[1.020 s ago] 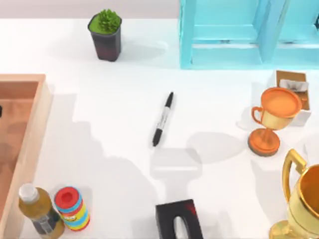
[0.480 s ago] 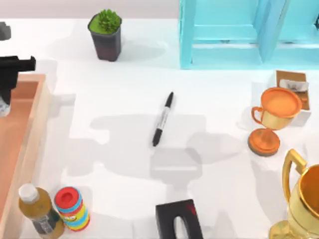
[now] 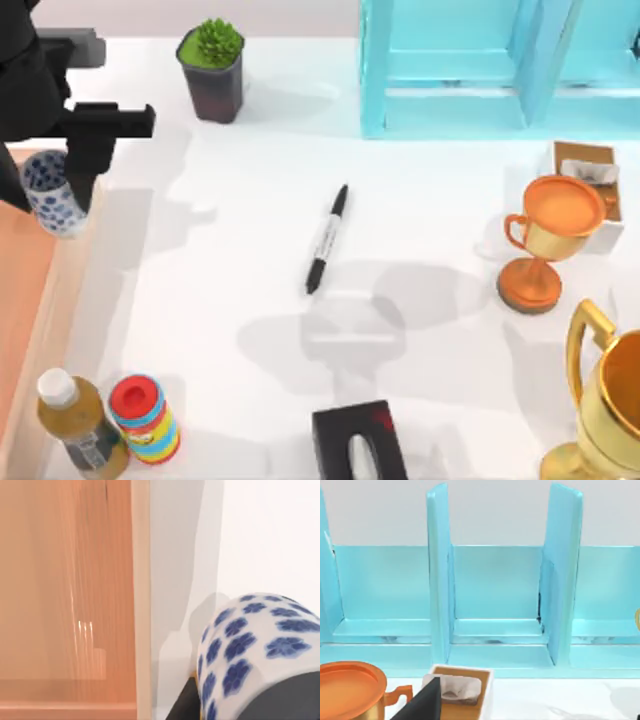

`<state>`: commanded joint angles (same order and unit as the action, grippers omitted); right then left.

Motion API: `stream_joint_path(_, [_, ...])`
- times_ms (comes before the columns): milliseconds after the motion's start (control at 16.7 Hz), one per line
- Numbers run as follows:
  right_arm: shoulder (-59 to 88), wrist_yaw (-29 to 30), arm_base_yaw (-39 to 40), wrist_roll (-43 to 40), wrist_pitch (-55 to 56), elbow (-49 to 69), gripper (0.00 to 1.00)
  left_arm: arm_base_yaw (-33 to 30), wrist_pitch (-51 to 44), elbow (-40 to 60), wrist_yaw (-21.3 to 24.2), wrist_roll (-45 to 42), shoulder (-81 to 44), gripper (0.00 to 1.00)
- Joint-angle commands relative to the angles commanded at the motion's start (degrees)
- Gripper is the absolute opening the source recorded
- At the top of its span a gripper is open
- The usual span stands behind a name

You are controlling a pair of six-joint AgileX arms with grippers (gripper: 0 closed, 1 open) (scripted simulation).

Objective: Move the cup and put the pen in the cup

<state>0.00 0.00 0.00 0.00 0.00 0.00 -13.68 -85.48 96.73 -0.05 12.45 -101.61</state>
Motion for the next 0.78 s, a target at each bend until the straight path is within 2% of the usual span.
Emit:
stream_joint_path(300, [0.0, 0.0, 0.0, 0.0, 0.0, 0.0, 1.0, -0.3, 1.09, -0.01, -0.08, 0.42, -1.29, 0.0])
stream_joint_path(780, [0.0, 0.0, 0.0, 0.0, 0.0, 0.0, 1.0, -8.5, 17.62, 3.86, -1.79, 8.04, -17.43, 0.0])
